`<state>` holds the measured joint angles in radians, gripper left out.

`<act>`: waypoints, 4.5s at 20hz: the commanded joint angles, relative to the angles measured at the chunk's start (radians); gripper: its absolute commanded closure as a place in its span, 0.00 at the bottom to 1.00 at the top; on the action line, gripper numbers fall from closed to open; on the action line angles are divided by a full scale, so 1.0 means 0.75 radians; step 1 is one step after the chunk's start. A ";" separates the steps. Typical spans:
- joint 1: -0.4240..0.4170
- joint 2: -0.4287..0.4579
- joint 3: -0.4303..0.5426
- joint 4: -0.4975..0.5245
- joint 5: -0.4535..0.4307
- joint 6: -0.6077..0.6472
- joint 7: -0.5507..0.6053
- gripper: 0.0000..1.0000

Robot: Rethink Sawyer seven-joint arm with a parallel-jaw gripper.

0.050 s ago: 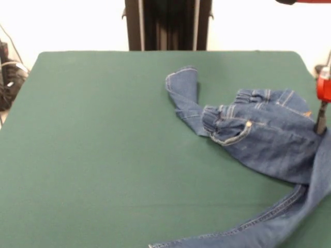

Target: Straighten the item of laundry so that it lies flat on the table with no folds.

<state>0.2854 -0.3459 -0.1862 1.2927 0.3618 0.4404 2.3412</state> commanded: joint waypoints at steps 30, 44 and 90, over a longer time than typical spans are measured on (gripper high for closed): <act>-0.513 -0.064 0.276 0.150 -0.578 -0.073 -0.032 0.00; -0.430 -0.095 0.234 0.202 -0.524 -0.042 0.100 0.00; -0.401 0.069 0.294 0.136 -0.457 -0.153 0.130 1.00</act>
<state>-0.0400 -0.3214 -0.0950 1.3831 -0.0257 0.3263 2.3412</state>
